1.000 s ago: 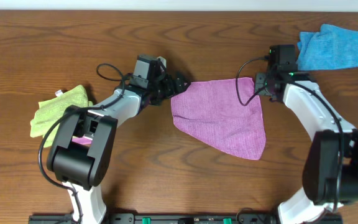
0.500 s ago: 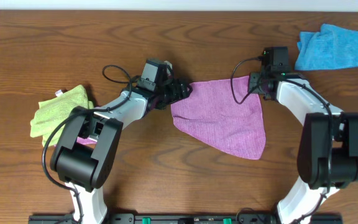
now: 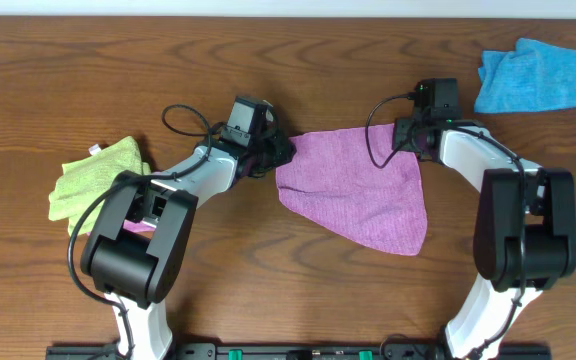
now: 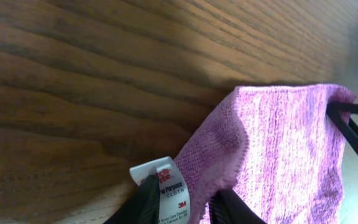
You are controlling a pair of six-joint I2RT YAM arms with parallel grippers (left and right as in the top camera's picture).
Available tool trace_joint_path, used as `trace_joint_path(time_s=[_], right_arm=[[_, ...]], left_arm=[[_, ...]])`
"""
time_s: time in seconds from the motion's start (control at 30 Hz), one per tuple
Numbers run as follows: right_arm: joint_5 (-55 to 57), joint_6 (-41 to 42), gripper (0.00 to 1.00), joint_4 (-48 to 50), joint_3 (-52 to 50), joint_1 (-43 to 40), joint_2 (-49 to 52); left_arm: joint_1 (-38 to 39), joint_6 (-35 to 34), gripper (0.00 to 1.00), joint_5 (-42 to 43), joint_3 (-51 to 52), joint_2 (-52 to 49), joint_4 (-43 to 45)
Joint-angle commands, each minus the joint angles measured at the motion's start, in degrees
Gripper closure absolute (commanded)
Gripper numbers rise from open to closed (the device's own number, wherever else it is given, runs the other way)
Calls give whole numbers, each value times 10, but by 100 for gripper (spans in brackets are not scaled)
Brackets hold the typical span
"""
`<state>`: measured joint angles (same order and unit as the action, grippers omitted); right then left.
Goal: Fold the cloth
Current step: 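Hold the cloth taut and raise both grippers upward together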
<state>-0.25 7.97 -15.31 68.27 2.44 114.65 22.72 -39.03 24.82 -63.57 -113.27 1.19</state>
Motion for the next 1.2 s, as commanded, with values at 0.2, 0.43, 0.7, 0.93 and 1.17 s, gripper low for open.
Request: trace_joint_path(time_s=[0.2, 0.43, 0.7, 0.93, 1.17], right_arm=[[-43, -8, 82, -8, 2, 11, 9], [-43, -8, 99, -7, 4, 30, 5], [-43, -7, 99, -10, 11, 49, -46], [-32, -1, 99, 2, 15, 51, -99], [-32, 8, 99, 19, 43, 63, -103]], left_arm=[[2, 19, 94, -15, -8, -8, 3], [-6, 46, 94, -19, -9, -8, 21], [-45, 59, 94, 11, -11, 9, 21], [-85, 72, 95, 17, -18, 42, 21], [-97, 88, 94, 15, -66, 43, 21]])
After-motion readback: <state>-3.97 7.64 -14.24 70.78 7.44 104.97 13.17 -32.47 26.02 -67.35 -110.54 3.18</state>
